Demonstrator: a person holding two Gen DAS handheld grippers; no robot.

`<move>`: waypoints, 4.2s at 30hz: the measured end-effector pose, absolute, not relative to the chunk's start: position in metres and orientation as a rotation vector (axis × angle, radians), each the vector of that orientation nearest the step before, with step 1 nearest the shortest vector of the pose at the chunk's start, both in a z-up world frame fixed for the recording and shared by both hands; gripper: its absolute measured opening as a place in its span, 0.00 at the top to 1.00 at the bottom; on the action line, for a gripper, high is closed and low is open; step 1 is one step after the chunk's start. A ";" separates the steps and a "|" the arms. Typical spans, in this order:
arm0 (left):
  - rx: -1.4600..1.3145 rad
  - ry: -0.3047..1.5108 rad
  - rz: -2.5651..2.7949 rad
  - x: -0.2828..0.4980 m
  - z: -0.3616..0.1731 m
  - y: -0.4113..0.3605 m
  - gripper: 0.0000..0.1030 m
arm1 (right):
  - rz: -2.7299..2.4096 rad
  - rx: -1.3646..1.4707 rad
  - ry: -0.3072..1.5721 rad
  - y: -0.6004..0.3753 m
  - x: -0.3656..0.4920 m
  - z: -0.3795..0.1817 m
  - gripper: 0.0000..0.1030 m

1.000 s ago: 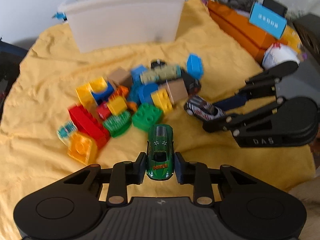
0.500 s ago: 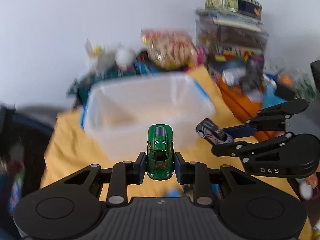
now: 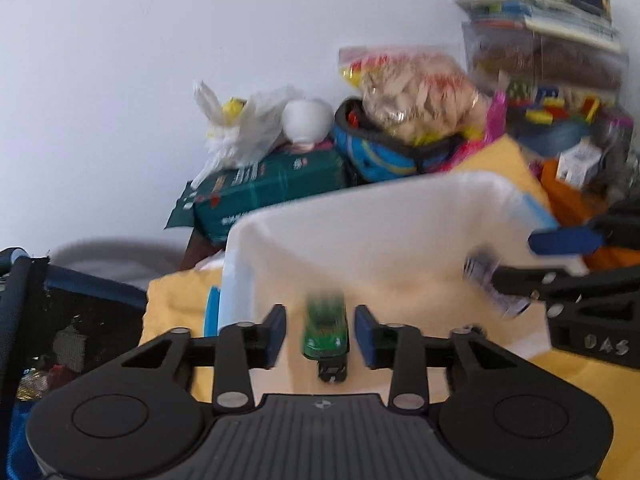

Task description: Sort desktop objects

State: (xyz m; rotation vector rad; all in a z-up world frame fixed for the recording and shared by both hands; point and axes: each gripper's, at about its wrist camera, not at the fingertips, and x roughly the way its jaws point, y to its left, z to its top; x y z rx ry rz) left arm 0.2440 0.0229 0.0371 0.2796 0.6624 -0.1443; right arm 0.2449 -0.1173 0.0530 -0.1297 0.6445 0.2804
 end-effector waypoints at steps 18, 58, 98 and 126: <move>0.177 0.901 -0.233 0.072 -0.037 0.032 0.30 | 0.484 -0.166 0.742 -0.106 0.116 -0.011 0.49; 0.034 0.993 -0.129 0.015 -0.061 0.060 0.30 | 0.588 -0.234 0.833 -0.100 0.065 -0.042 0.57; 0.357 0.959 -0.487 0.147 -0.071 0.018 0.64 | 0.564 -0.203 0.913 -0.109 0.086 -0.057 0.82; 0.116 0.903 -0.287 0.106 -0.059 0.048 0.69 | 0.593 -0.270 0.815 -0.077 0.114 -0.079 0.58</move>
